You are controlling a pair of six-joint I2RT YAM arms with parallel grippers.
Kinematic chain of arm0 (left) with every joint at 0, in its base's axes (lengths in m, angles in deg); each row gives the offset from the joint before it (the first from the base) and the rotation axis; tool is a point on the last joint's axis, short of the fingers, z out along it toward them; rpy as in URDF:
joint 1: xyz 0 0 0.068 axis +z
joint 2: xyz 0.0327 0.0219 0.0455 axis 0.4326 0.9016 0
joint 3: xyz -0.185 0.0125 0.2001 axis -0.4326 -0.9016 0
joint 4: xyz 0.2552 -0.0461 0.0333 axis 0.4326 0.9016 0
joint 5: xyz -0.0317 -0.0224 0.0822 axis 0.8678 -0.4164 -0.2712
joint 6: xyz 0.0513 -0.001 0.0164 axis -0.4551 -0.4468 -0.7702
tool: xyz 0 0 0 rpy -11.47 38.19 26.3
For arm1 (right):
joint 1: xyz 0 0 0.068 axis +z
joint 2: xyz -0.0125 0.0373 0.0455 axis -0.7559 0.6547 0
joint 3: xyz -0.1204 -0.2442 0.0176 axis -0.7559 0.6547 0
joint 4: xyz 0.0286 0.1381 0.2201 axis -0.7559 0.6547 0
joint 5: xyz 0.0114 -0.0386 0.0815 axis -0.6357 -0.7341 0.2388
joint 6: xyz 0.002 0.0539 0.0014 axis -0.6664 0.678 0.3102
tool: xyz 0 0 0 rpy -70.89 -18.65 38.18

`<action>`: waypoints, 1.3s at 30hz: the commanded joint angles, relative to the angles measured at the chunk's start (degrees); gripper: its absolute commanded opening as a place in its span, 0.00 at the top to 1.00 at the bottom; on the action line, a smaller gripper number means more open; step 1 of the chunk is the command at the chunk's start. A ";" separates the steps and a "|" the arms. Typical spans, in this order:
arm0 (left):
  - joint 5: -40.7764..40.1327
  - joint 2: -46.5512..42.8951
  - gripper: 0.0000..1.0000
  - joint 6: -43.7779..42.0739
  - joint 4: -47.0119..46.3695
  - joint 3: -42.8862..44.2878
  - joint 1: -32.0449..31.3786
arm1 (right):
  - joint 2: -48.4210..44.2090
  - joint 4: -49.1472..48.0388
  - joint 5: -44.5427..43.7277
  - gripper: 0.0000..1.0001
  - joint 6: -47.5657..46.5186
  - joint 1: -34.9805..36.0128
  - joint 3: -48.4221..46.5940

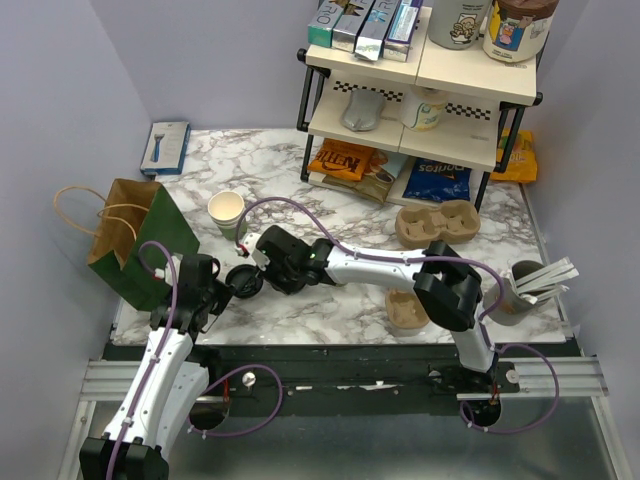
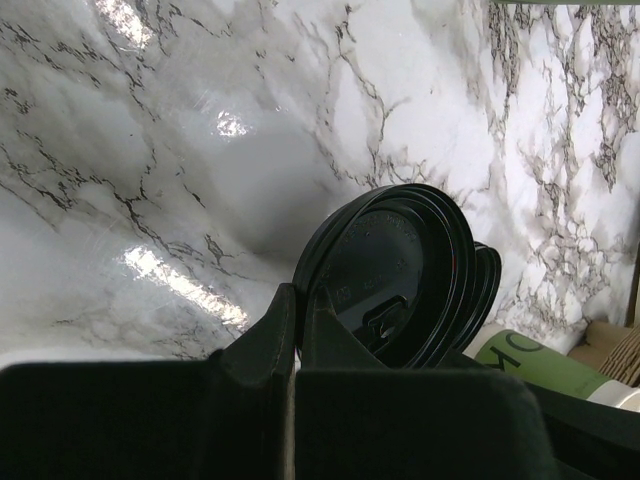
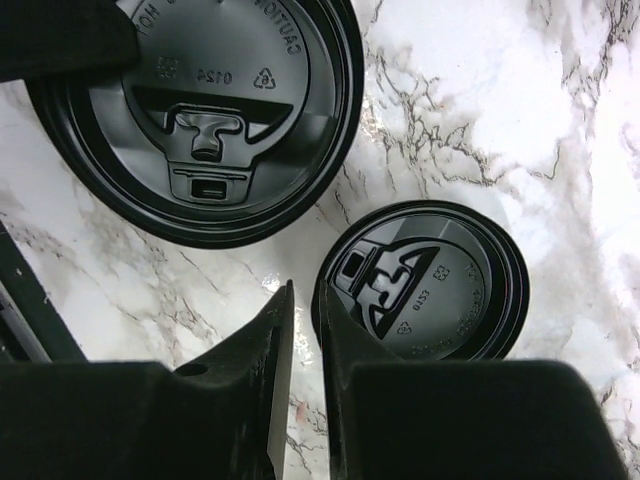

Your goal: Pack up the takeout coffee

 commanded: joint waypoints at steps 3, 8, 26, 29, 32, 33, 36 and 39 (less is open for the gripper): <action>0.97 -0.15 1.00 -1.02 -0.82 -0.11 0.04 | 2.19 2.52 1.01 0.75 0.48 0.29 -1.89; 0.97 -0.06 1.00 -1.29 -0.64 0.07 0.04 | 3.07 3.31 -0.93 0.75 0.04 0.20 -1.98; 3.51 -0.24 1.00 -3.13 -2.57 -0.98 0.04 | 0.97 3.49 5.57 0.99 8.02 -1.20 -2.68; 5.18 -0.77 1.00 -3.83 -4.24 -2.12 0.04 | 0.00 3.32 10.22 0.99 13.03 -3.31 -2.59; 5.89 -0.77 1.00 -3.92 -4.08 -2.83 0.04 | -1.31 1.48 15.49 0.99 17.09 -6.03 -1.19; 5.63 -0.42 1.00 -3.92 -3.64 -2.83 0.04 | -1.76 0.77 16.73 0.99 17.88 -7.00 -0.58; 5.36 -0.68 1.00 -4.27 -2.40 -2.74 0.04 | -2.73 -0.20 15.95 0.99 20.16 -8.32 1.01; 5.89 -1.29 1.00 -4.97 -3.89 -3.53 0.04 | -3.60 -3.18 21.63 0.99 23.15 -10.16 3.29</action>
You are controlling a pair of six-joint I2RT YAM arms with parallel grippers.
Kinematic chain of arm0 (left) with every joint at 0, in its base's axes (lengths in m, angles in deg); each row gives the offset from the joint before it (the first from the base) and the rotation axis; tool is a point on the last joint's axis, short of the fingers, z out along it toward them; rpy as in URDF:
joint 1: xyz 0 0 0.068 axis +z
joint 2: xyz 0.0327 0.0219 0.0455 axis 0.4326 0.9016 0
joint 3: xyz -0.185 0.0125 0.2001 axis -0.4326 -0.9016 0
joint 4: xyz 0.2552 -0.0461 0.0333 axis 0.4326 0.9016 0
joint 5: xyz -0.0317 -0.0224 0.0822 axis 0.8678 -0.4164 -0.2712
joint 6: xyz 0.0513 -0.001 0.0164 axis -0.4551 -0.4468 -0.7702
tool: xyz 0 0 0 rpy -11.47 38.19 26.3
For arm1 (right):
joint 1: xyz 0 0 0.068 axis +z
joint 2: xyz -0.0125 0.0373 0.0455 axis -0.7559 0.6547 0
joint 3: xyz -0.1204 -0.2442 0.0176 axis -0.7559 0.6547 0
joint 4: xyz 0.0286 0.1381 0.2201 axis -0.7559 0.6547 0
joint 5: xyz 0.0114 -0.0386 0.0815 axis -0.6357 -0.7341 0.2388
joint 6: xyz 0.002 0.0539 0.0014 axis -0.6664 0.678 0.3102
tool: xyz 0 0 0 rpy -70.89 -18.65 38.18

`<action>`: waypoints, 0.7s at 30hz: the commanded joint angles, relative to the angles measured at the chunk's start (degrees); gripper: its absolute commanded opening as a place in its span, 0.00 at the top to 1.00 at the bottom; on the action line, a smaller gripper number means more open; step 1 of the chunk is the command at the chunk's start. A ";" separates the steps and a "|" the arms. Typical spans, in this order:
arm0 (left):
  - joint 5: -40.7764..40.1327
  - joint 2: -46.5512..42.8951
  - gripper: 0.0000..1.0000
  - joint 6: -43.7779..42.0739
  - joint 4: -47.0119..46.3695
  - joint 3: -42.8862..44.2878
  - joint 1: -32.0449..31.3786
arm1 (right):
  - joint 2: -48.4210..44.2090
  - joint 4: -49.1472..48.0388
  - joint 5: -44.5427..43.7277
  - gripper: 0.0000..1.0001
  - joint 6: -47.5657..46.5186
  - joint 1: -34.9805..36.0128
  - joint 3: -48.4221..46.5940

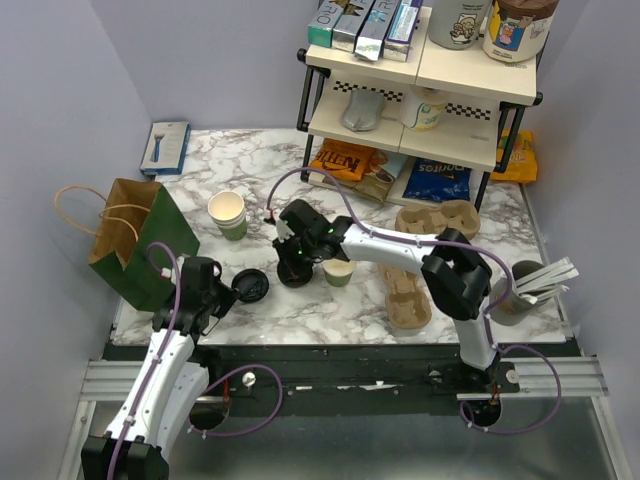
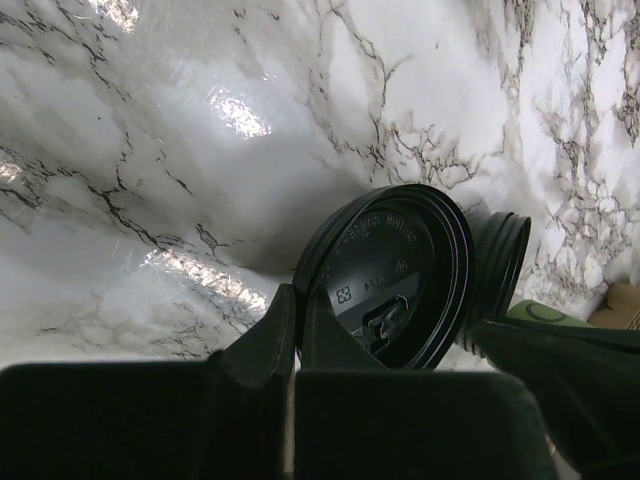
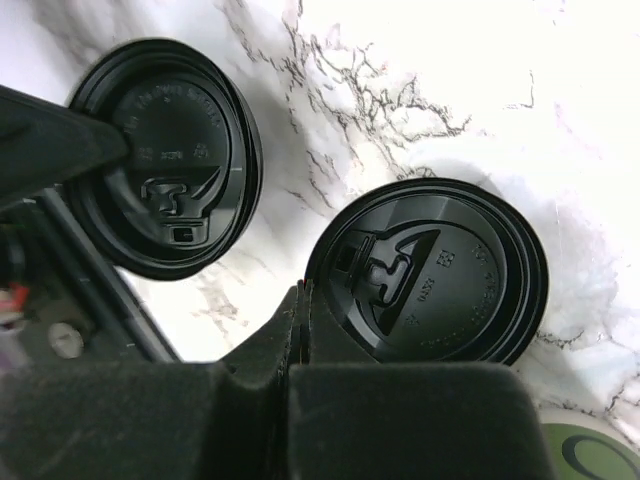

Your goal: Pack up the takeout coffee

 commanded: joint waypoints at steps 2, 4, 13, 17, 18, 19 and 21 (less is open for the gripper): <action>4.58 -0.88 1.00 -2.05 -3.46 -1.28 0.04 | -2.89 -4.74 9.47 0.99 5.78 -1.93 2.53; 6.26 -0.44 1.00 -2.31 -5.65 -1.98 0.04 | -2.62 -5.01 10.26 0.99 5.43 -1.93 2.53; 9.43 1.31 1.00 -3.45 -8.22 -2.52 -0.05 | -4.03 -6.33 10.88 0.99 4.29 -1.93 3.41; 9.78 3.25 1.00 -5.04 -7.78 -1.90 -0.05 | -4.20 -6.59 10.88 0.99 4.19 -1.93 3.93; 9.69 4.21 1.00 -5.91 -7.60 -1.55 -0.05 | -4.81 -7.29 11.40 0.99 4.46 -1.93 4.29; 10.04 4.74 1.00 -6.35 -7.34 -1.46 -0.05 | -5.25 -8.86 11.75 0.99 4.55 -1.84 4.64; 10.04 6.32 1.00 -7.14 -6.98 -1.11 -0.14 | -6.83 -10.80 12.02 0.99 5.34 -1.84 6.04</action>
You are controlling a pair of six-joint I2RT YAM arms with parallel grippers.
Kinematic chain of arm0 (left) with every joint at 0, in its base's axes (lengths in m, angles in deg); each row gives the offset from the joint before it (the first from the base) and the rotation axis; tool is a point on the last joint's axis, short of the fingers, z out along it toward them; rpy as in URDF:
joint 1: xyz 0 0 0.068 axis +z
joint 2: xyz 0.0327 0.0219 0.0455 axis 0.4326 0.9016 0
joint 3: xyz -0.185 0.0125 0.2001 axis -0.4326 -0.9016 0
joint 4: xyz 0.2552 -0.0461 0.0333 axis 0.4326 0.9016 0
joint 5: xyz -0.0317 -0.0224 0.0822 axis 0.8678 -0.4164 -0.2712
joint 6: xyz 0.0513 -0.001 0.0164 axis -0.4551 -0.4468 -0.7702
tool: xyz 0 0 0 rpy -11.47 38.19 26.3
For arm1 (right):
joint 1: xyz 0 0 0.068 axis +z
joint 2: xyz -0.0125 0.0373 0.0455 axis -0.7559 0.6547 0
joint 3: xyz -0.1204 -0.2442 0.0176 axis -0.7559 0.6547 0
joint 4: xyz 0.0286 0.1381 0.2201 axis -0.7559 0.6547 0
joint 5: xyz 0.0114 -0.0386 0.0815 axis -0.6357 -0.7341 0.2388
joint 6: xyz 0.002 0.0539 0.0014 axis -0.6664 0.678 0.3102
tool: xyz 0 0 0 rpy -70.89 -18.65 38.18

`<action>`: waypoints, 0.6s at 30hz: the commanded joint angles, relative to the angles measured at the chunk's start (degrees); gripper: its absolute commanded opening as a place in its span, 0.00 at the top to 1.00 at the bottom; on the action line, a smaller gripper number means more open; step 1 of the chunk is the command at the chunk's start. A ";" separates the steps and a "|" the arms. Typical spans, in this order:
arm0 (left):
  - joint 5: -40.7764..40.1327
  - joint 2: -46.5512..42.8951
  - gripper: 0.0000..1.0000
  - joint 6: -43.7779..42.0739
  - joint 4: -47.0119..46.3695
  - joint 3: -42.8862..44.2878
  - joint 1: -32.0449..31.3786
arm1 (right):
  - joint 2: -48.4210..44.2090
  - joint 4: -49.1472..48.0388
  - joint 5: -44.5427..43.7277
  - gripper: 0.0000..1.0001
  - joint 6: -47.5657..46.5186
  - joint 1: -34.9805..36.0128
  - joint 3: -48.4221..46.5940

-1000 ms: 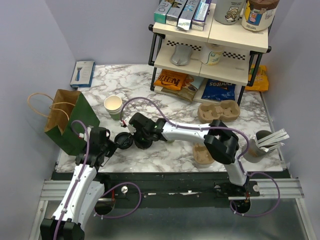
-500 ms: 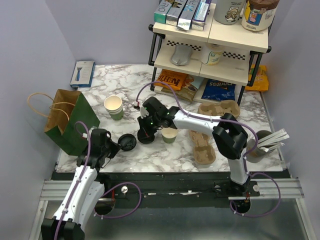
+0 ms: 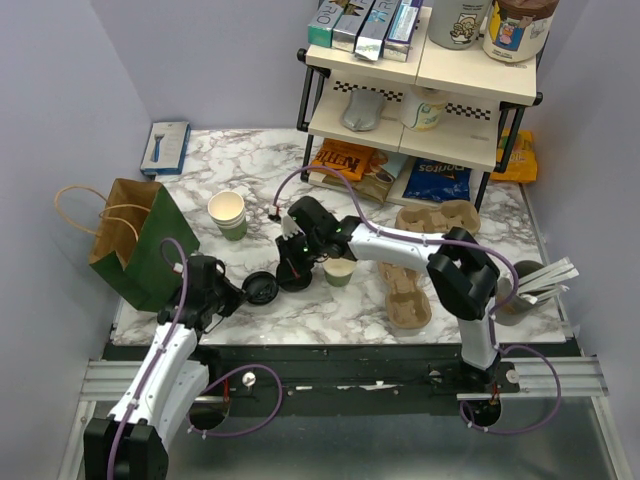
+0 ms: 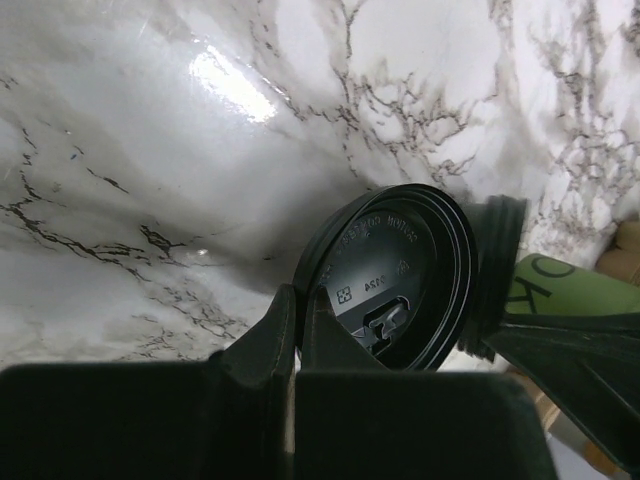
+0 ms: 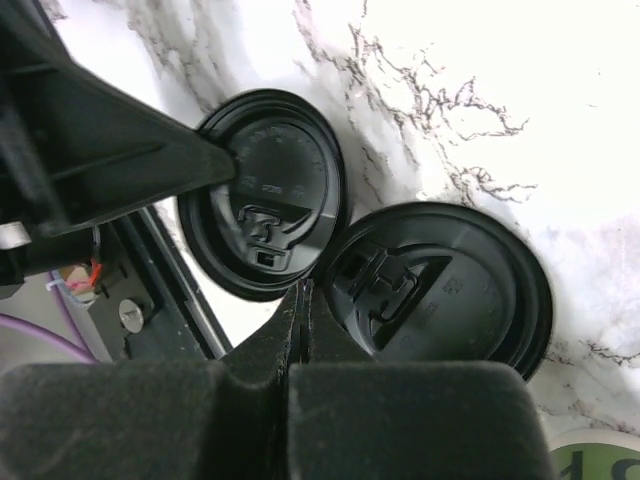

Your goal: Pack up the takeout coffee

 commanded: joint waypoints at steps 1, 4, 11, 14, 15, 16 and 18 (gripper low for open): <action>2.37 2.81 1.00 -3.24 -0.14 1.34 -0.40 | -4.85 -6.30 3.04 0.99 1.17 0.45 2.13; 2.29 5.18 1.00 -3.41 0.11 1.69 -1.63 | -5.82 -8.15 4.52 0.99 2.05 0.45 2.84; -0.17 4.93 1.00 -3.33 1.87 3.18 -2.77 | -5.99 -8.34 5.15 0.99 2.40 0.45 3.37; -1.93 2.99 1.00 -3.15 3.54 3.80 -2.78 | -6.70 -8.42 2.96 0.99 1.53 0.45 3.63; -2.46 2.55 1.00 -2.89 3.98 4.15 -2.78 | -6.96 -8.08 2.34 0.99 1.00 0.45 3.46; -2.81 2.37 1.00 -2.71 4.60 4.24 -2.78 | -7.05 -7.46 1.03 0.99 0.65 0.54 3.37; -3.34 2.28 1.00 -2.45 5.39 4.68 -2.78 | -7.84 -7.20 0.32 0.99 -0.76 0.54 3.37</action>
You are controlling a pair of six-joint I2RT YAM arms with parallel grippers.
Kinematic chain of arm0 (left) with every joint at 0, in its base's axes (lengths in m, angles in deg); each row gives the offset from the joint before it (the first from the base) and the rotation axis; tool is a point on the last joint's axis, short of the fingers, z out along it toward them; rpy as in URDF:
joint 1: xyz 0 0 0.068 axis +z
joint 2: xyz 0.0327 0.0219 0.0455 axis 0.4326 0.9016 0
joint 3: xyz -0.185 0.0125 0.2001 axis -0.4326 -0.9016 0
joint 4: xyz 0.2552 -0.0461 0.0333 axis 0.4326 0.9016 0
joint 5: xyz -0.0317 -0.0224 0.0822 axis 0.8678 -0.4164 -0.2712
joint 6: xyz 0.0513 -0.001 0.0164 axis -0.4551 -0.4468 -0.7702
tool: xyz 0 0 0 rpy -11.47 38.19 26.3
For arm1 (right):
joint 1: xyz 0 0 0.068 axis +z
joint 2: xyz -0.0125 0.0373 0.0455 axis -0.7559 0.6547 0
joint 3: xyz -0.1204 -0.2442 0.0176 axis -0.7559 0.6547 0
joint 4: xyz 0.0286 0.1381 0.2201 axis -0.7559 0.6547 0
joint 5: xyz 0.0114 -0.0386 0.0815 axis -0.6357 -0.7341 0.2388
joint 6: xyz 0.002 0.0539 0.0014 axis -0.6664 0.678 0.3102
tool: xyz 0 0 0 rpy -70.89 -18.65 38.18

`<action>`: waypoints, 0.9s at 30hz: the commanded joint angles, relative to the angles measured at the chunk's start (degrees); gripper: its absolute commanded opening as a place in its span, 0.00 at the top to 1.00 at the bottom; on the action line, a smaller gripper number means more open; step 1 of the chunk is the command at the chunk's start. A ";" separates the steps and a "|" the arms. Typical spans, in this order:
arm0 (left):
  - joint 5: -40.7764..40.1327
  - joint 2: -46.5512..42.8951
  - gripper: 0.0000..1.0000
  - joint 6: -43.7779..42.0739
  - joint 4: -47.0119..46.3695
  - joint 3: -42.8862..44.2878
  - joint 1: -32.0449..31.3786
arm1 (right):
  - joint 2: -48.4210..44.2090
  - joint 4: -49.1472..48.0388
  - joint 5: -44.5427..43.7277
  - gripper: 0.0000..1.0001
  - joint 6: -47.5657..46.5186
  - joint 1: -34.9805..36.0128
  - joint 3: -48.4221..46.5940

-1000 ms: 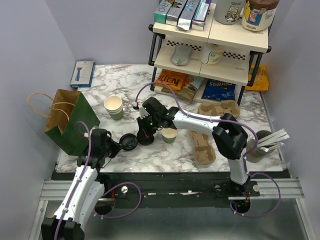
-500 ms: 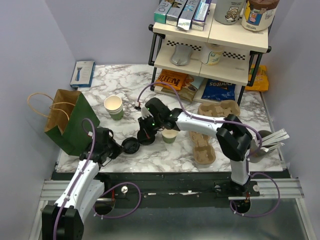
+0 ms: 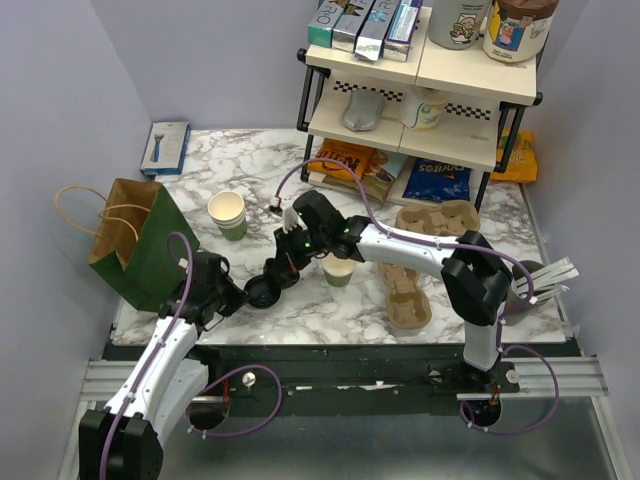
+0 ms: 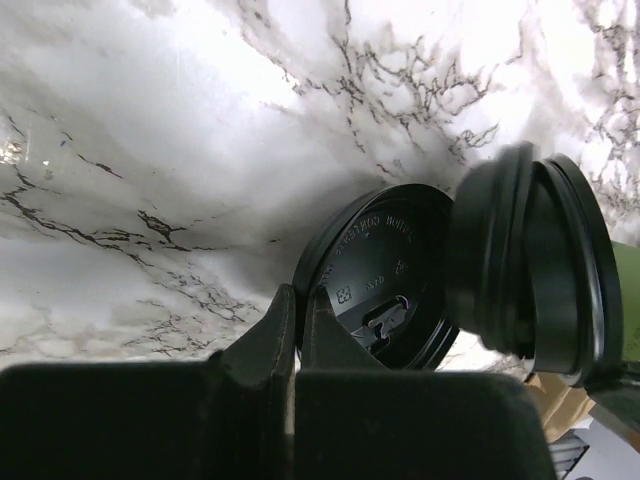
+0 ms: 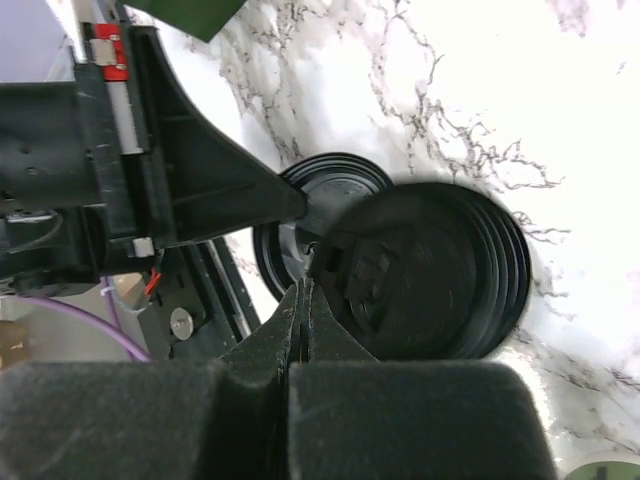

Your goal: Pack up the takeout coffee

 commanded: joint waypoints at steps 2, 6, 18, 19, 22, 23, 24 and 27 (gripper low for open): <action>-2.90 -0.65 1.00 0.20 3.86 2.71 -0.22 | -3.47 0.13 -3.40 0.99 -3.13 0.43 0.35; -5.19 -0.47 1.00 0.72 9.66 6.74 -0.22 | -3.30 0.92 -3.67 0.99 -3.83 0.43 -0.26; -15.11 -5.21 1.00 2.66 24.34 16.85 -0.13 | -2.24 0.92 -2.18 0.99 -4.19 0.43 0.17; -15.82 -5.82 1.00 2.57 25.04 17.21 -0.22 | -2.24 0.83 -2.26 0.99 -4.10 0.43 0.26; -16.26 -6.00 1.00 2.22 24.53 17.48 -0.22 | -1.80 1.70 -4.71 0.99 -4.10 0.52 0.26; -16.18 -6.00 1.00 2.31 24.26 17.31 -0.22 | -1.54 2.58 -5.68 0.99 -4.88 0.43 -0.87; -15.83 -6.00 1.00 2.31 23.83 16.87 -0.13 | -1.02 3.81 -6.74 0.99 -5.85 0.43 -1.66; -15.47 -5.65 1.00 2.92 22.59 15.73 -0.22 | 1.97 8.82 -11.74 0.85 -8.40 0.60 -4.99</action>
